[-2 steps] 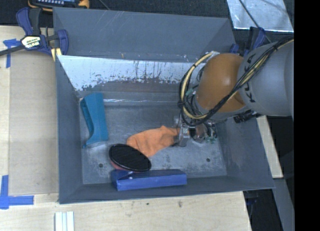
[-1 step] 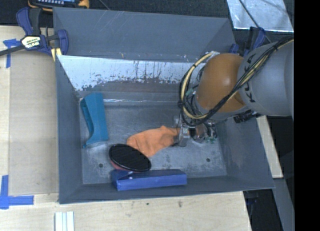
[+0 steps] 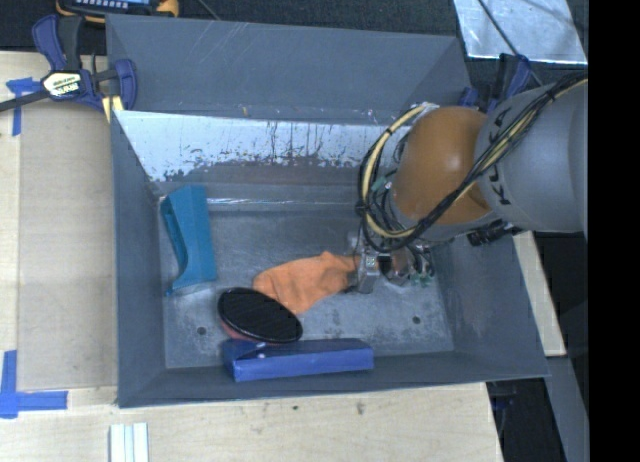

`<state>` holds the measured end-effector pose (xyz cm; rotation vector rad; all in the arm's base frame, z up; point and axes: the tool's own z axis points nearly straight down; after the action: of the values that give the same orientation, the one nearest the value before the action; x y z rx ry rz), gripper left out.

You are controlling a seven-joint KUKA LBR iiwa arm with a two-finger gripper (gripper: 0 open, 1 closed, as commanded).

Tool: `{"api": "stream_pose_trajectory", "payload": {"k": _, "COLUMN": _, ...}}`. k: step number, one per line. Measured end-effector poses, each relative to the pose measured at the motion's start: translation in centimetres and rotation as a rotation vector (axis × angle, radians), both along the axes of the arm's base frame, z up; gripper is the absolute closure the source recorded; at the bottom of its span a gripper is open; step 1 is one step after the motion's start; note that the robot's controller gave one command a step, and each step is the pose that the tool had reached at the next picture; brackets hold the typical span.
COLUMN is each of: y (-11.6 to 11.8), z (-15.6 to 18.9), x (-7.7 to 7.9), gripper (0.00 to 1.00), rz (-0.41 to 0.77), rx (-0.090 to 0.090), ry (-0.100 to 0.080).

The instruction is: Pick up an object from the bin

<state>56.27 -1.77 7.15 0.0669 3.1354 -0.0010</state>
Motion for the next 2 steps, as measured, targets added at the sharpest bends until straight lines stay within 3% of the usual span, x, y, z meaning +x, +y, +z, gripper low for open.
{"api": "stream_pose_trajectory", "payload": {"k": 2, "y": 0.00, "z": 0.00, "x": 0.00, "gripper": 1.00, "rz": 0.000, "rx": 0.000, "ry": 0.000}}
